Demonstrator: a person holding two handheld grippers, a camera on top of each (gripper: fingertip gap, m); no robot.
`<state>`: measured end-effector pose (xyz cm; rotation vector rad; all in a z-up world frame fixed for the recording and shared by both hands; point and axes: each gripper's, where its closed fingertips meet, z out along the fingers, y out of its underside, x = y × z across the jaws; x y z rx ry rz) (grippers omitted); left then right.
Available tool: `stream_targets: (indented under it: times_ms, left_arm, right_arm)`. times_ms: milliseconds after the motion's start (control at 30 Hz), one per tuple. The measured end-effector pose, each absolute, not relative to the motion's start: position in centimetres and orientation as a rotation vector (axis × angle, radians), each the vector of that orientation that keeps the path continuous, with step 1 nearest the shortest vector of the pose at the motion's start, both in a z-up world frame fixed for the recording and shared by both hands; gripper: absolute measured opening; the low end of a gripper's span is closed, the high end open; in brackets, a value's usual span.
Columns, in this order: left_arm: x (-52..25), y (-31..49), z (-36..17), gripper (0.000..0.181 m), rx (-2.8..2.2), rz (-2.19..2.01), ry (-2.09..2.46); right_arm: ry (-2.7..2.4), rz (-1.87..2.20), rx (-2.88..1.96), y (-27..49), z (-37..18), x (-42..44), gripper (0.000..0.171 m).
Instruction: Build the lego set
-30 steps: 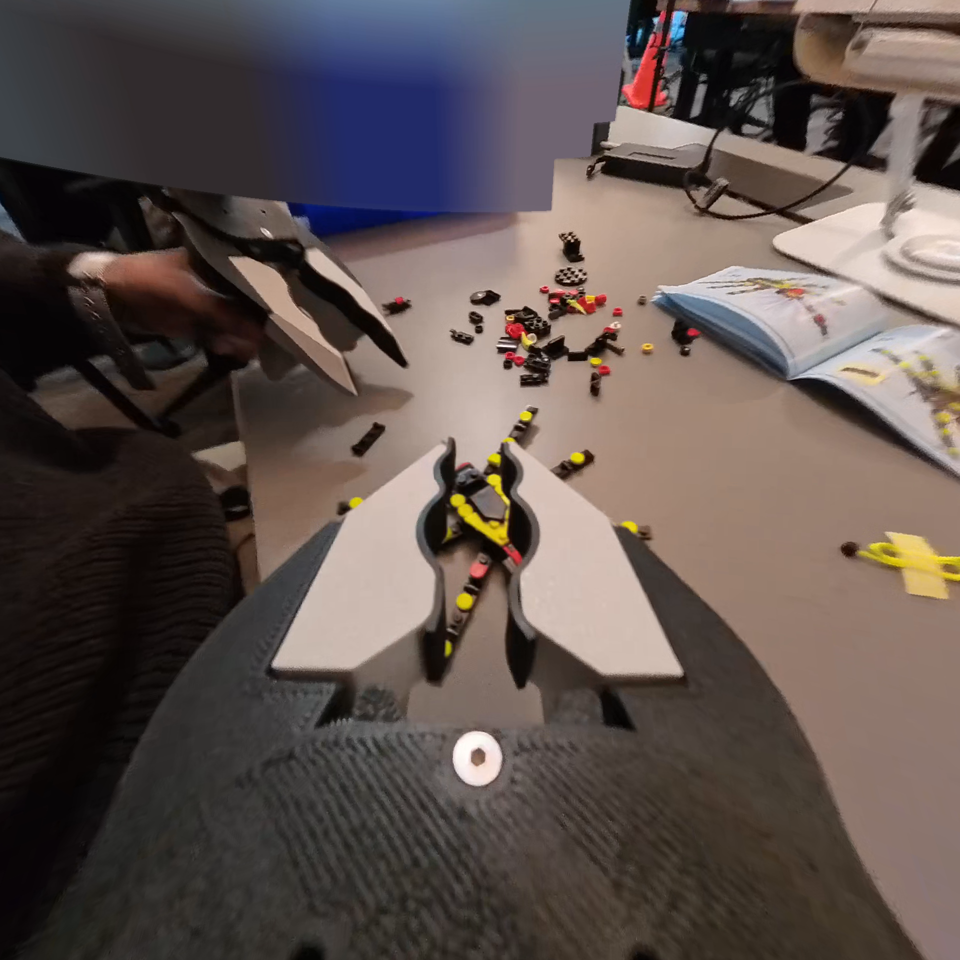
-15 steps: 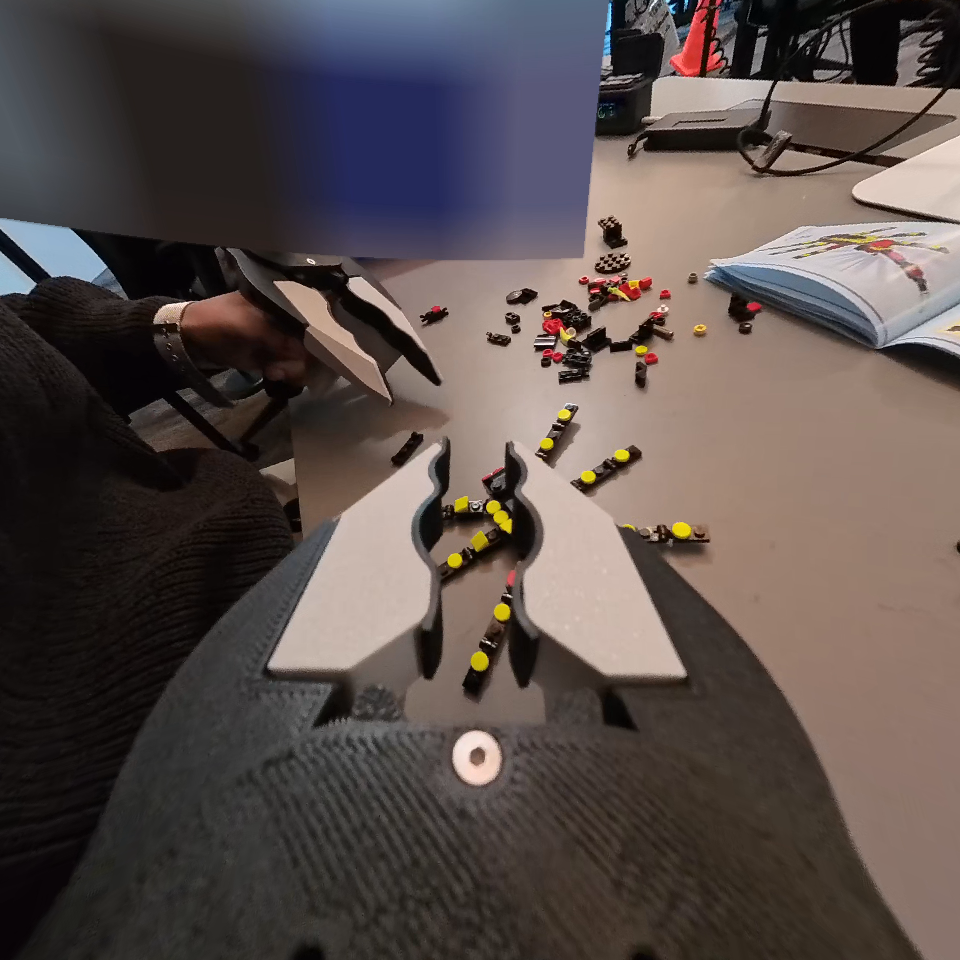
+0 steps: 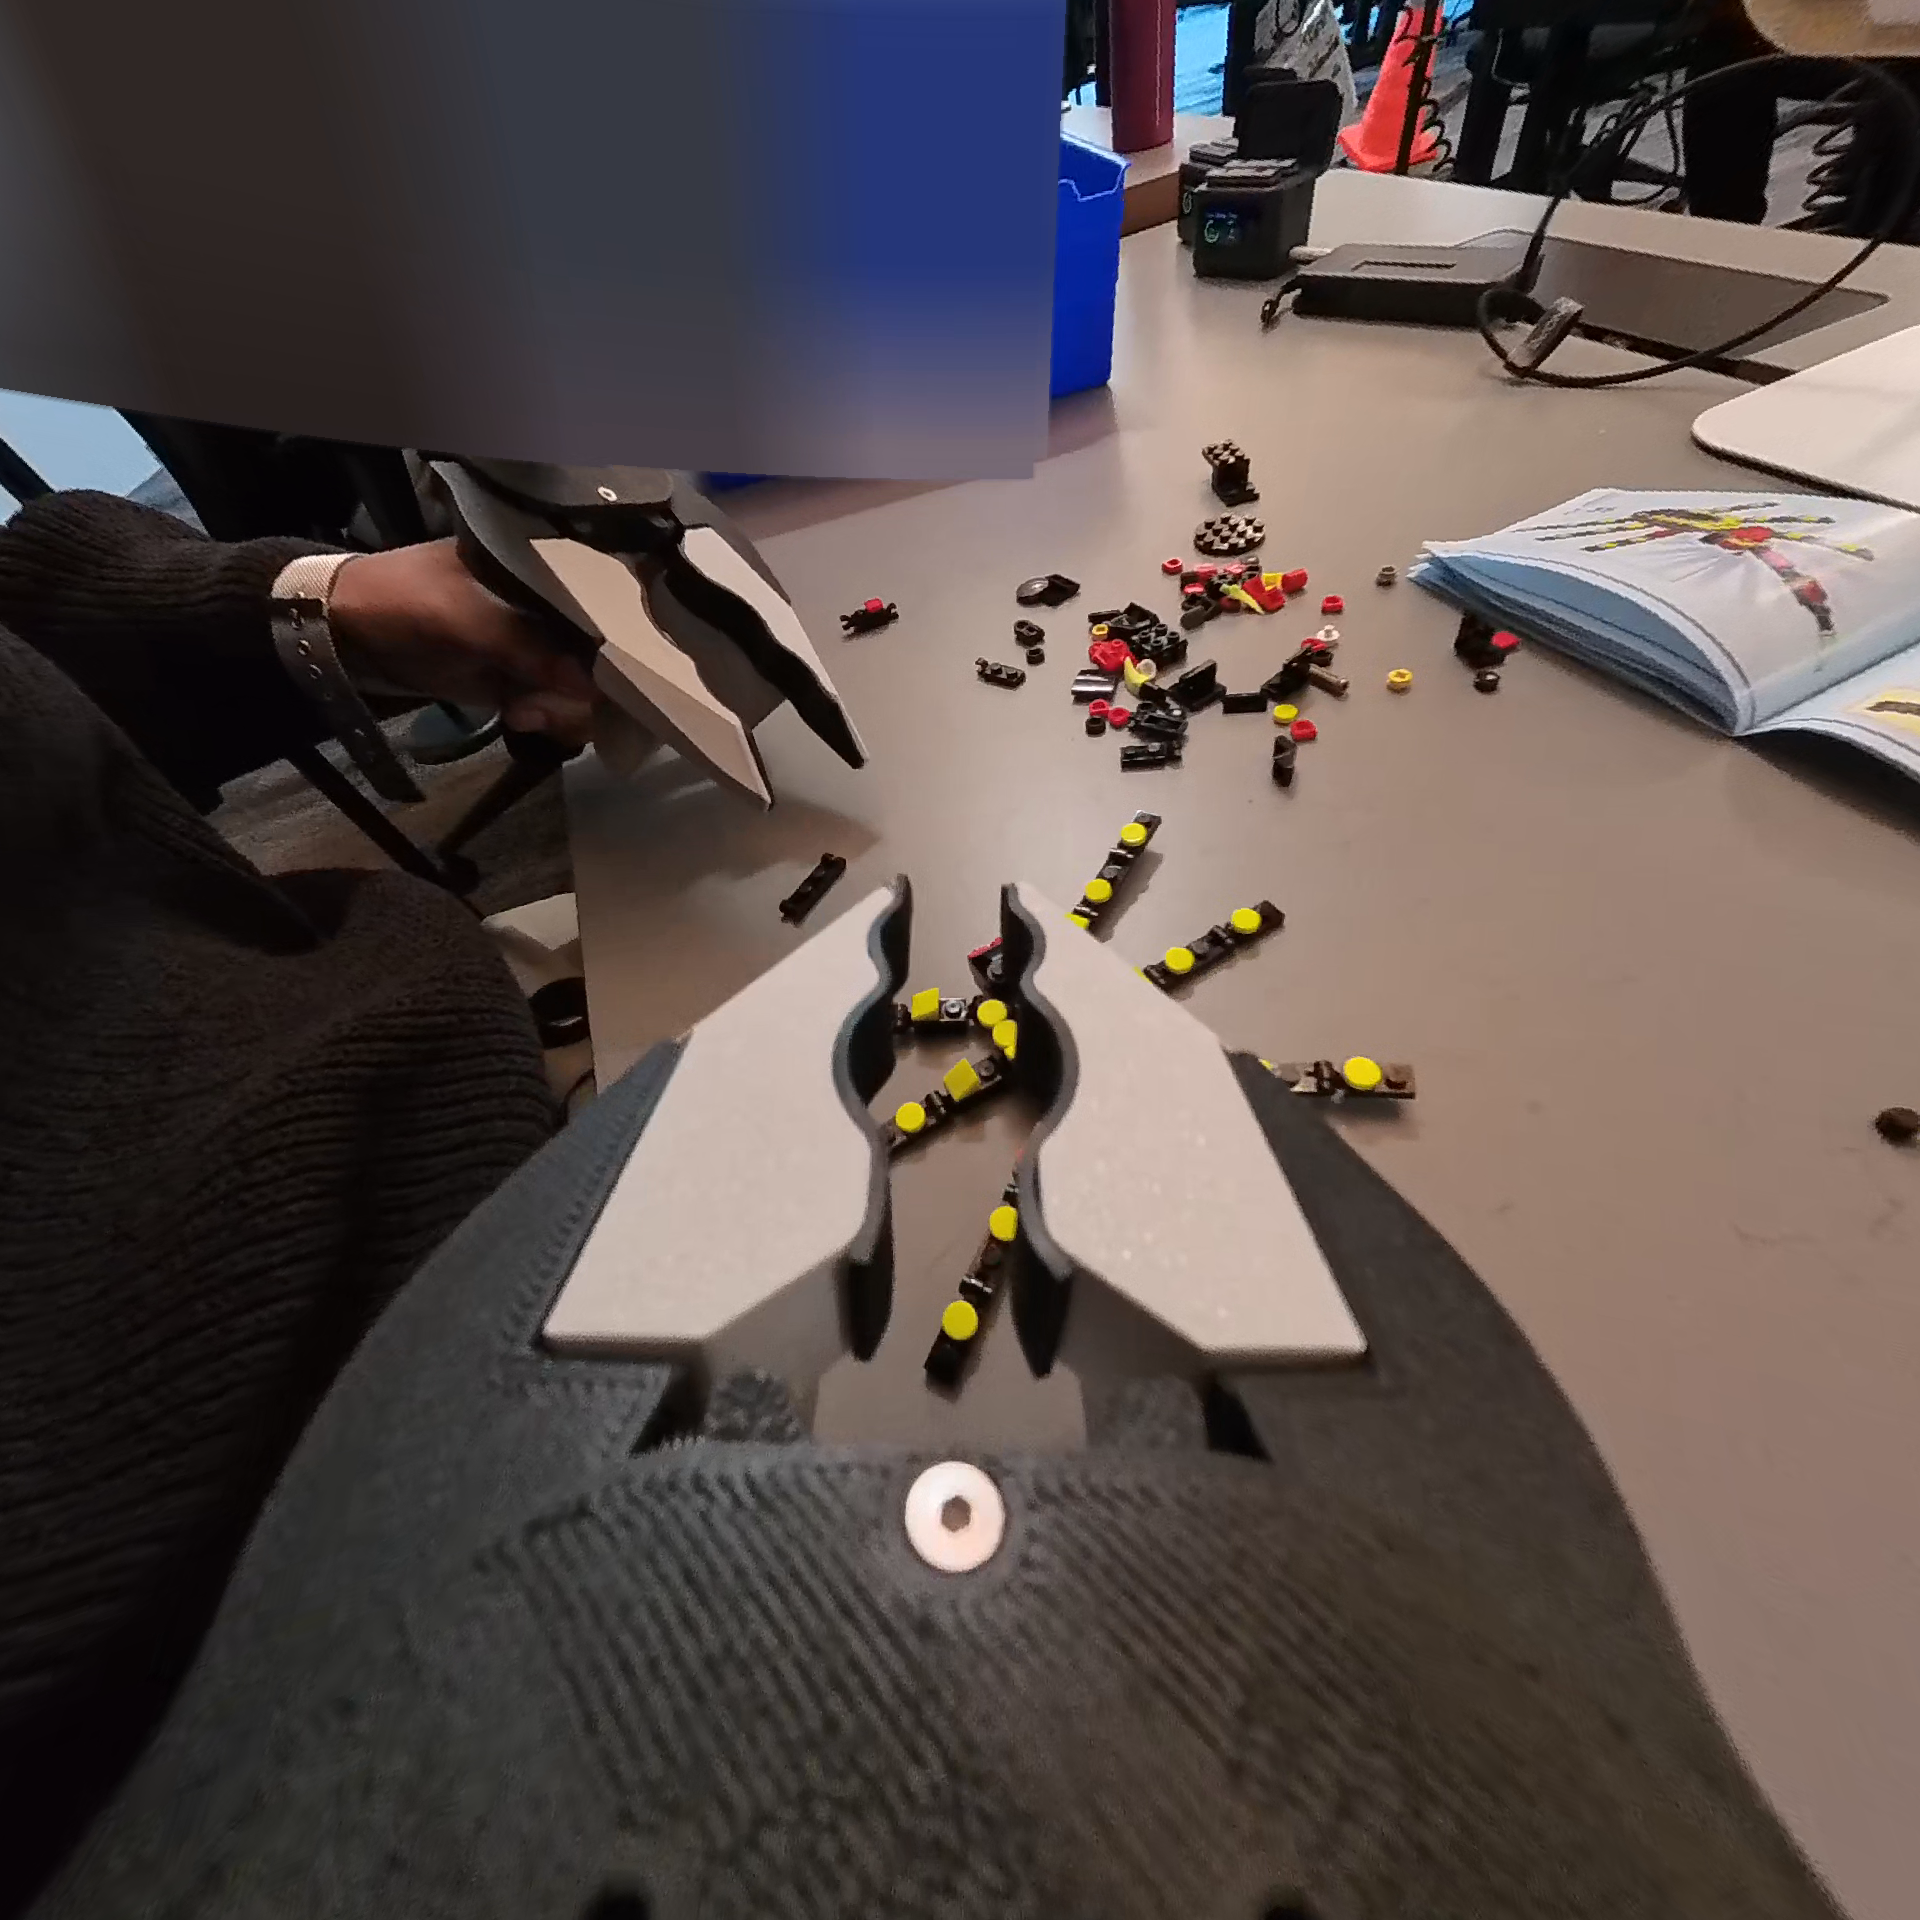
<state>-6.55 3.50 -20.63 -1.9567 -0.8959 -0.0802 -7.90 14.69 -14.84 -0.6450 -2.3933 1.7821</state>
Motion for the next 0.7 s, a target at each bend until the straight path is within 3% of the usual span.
stream_targets:
  times_ms: [267,700]
  left_arm:
    - [-5.7,3.9,-21.1,0.065,-1.993,-0.132,-0.907]
    - [-4.5,4.3,-22.4,0.065,-2.116,-0.116,-0.876]
  right_arm:
    - [-2.401,1.756,-0.645,14.7,-15.1,-8.0,0.013]
    - [-2.418,1.731,-0.649,14.6,-15.5,-8.0,0.012]
